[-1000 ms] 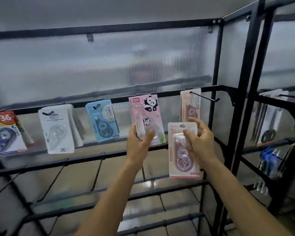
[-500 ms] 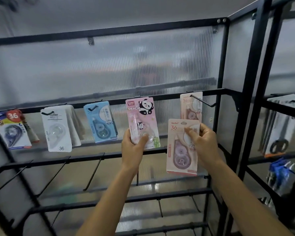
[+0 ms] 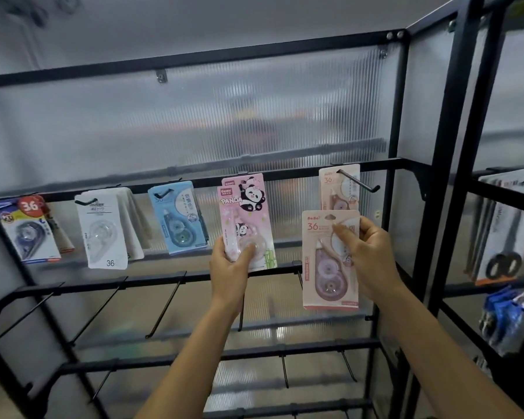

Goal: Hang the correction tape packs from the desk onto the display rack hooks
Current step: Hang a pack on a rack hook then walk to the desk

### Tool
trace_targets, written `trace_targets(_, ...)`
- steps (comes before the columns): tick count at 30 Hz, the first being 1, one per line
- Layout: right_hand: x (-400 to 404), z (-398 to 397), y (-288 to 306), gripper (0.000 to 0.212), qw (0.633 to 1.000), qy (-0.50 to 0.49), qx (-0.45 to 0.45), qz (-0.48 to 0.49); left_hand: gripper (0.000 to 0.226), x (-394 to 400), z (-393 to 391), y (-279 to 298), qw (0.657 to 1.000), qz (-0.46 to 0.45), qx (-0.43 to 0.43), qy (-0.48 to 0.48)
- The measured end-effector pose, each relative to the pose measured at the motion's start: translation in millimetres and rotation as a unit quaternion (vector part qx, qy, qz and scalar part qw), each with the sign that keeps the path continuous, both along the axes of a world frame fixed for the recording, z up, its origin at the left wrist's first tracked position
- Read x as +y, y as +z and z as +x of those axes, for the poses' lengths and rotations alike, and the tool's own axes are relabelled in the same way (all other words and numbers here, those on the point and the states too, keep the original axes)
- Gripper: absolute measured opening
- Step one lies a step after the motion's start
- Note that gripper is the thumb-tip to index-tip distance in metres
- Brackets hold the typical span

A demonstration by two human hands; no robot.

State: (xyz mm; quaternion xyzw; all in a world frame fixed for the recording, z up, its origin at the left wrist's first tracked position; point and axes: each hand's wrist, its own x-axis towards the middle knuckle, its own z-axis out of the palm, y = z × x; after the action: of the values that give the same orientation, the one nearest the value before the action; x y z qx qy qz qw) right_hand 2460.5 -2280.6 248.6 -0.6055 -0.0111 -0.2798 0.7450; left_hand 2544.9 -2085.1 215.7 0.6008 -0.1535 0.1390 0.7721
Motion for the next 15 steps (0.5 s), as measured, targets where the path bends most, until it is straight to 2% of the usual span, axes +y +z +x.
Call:
trace_targets(4, -3.2, -1.9, 3.1, 0.006, 1.0, -0.005, 0.0, -0.004, 0.021, -0.7, 14.8, 1.0, 0.999, 0.03, 0.03, -0.007)
trace_targets(7, -6.0, -5.6, 6.7, 0.007, 1.0, -0.014, -0.005, -0.011, 0.013, -1.2, 32.0, 6.3, 0.992, 0.095, 0.078, -0.022)
trace_targets(15, -19.0, -25.6, 27.4, 0.008, 0.996, -0.061, -0.033, -0.056, 0.031, 3.8, 70.2, 10.6, 0.965, 0.234, 0.114, -0.023)
